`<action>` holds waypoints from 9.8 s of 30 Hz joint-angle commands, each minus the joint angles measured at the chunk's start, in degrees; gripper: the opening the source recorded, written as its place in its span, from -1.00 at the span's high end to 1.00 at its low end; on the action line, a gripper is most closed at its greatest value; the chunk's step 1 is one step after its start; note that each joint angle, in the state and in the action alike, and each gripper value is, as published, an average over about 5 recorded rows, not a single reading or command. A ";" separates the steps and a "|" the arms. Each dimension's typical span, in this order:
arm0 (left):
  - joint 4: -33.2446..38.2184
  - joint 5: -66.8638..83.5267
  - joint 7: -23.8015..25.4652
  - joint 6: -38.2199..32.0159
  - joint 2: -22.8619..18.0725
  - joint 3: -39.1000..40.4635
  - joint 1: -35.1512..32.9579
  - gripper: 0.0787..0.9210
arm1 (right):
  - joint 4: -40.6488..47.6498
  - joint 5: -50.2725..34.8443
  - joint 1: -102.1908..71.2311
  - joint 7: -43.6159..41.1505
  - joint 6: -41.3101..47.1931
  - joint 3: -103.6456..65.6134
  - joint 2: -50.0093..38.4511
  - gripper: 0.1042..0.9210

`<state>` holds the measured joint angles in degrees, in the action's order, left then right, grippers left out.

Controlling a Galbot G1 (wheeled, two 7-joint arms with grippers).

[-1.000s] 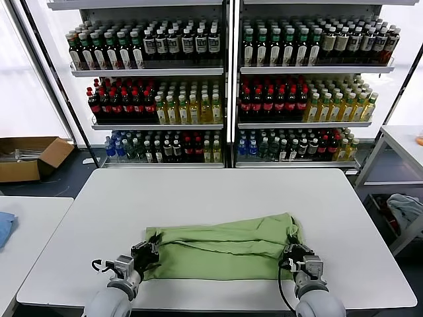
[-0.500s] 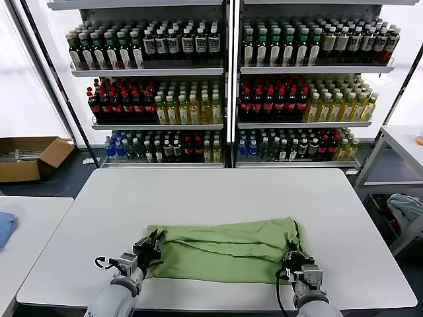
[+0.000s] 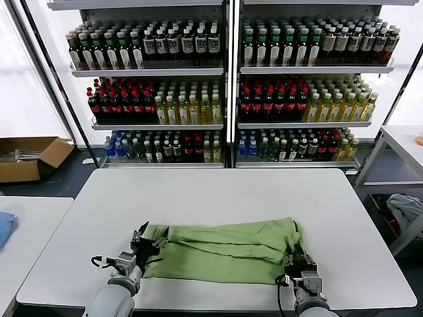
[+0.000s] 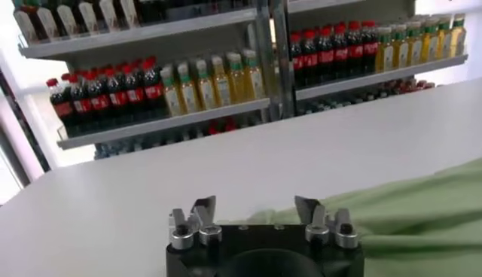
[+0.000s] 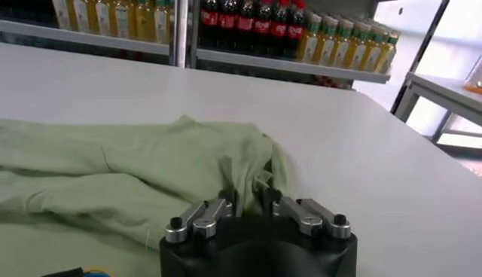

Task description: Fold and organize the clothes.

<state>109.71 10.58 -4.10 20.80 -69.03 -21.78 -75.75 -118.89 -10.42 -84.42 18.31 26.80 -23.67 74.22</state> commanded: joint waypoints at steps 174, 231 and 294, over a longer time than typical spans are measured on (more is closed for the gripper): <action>-11.18 21.09 5.86 -1.50 8.03 -13.01 2.13 -0.77 | -11.04 5.65 -1.15 2.82 -3.38 8.02 3.09 -0.76; -18.49 27.89 8.97 -0.61 22.47 -31.37 4.94 0.92 | -11.63 5.97 -0.77 2.93 -3.69 8.94 2.66 -0.76; 1.27 12.26 -2.91 0.70 -1.86 9.02 12.05 -0.22 | -0.24 -32.25 11.71 7.68 2.69 10.30 3.68 -0.76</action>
<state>111.52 30.84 -5.07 21.47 -71.61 -7.14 -62.91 -126.49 -15.73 -84.80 23.26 25.99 -16.57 78.78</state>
